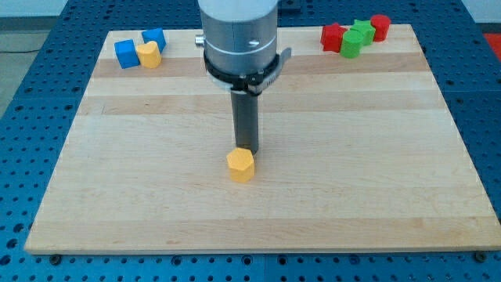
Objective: Move the blue cube to the top of the yellow hexagon
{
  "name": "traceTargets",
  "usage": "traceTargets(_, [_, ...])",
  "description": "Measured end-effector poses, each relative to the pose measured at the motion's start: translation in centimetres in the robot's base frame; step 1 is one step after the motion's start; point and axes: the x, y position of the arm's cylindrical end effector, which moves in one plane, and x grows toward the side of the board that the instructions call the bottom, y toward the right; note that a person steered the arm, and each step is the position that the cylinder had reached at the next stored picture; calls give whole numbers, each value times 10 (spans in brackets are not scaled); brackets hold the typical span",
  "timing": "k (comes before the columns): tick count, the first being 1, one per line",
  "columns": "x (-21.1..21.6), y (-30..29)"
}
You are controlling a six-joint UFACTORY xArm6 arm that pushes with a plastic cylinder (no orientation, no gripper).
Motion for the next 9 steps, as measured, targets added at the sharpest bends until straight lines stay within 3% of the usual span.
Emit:
traceTargets(2, [32,-5])
traceTargets(3, [10,-34])
traceTargets(4, [-8,-103])
traceTargets(5, [-31,-190])
traceTargets(6, [-85,-268])
traceTargets(8, [-128,-283])
traceTargets(9, [-202,-283])
